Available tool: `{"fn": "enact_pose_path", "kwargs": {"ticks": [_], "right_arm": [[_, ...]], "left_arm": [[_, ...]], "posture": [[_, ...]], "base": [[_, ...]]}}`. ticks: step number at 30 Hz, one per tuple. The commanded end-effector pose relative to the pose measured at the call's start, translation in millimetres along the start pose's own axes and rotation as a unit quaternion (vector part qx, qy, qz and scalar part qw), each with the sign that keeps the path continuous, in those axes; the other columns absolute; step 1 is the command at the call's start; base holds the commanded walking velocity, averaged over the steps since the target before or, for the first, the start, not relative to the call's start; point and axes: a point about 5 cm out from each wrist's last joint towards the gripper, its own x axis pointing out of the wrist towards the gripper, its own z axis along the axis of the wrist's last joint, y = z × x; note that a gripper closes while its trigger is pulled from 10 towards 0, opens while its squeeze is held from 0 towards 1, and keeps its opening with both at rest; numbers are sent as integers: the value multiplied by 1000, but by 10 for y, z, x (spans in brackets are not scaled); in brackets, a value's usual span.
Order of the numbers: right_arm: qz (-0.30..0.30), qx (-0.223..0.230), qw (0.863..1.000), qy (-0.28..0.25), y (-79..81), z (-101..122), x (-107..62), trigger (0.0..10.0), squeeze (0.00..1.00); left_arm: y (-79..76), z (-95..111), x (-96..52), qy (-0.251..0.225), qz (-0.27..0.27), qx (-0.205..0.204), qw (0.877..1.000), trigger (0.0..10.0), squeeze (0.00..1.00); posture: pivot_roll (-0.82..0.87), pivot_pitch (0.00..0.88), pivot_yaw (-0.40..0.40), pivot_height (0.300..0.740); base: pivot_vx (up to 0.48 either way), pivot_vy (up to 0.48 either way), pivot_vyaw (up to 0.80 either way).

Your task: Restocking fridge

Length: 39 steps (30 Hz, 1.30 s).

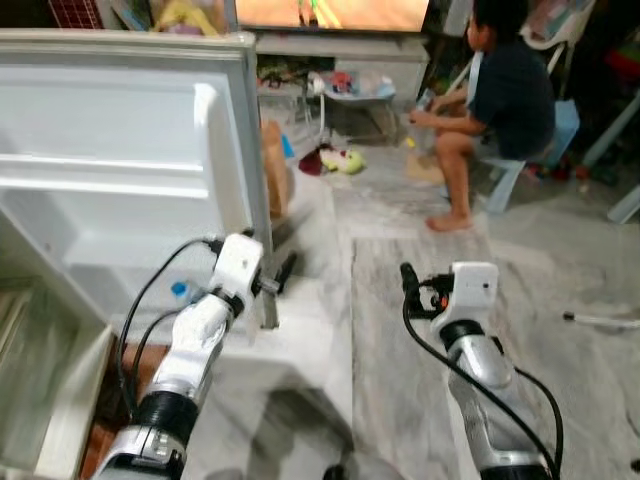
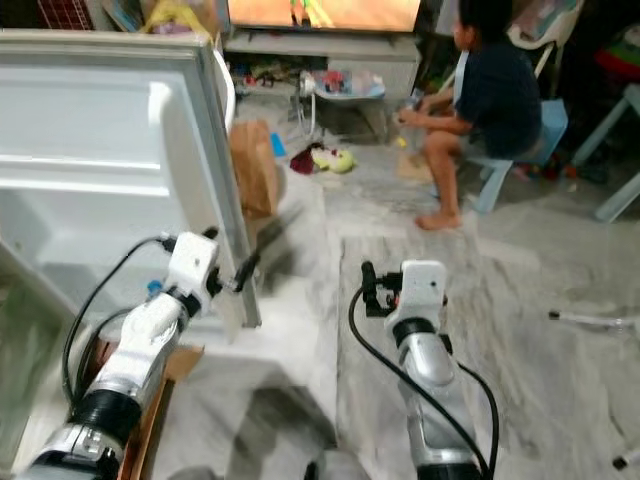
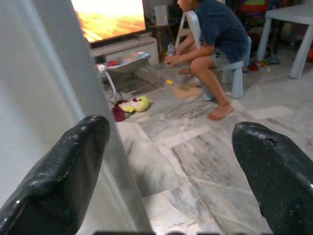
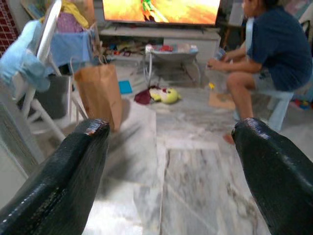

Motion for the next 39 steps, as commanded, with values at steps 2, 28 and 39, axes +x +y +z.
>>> {"fn": "enact_pose_path", "kwargs": {"ticks": [2,28,39], "right_arm": [[10,1,1000,-2,61,3,29,10000,0],[-10,-15,999,-28,-25,94,-99,10000,0],[3,-3,999,-35,59,150,-73,10000,0]], "left_arm": [[100,28,-104,-9,7,5,1000,10000,0],[347,-50,-555,30,117,10,993,10000,0],[387,-43,-458,40,158,5,987,10000,0]], "posture": [[5,32,-59,740],[-30,61,-18,740],[-27,40,-28,740]], "base": [[292,-379,-800],[163,-406,-699],[433,-115,0]]}}
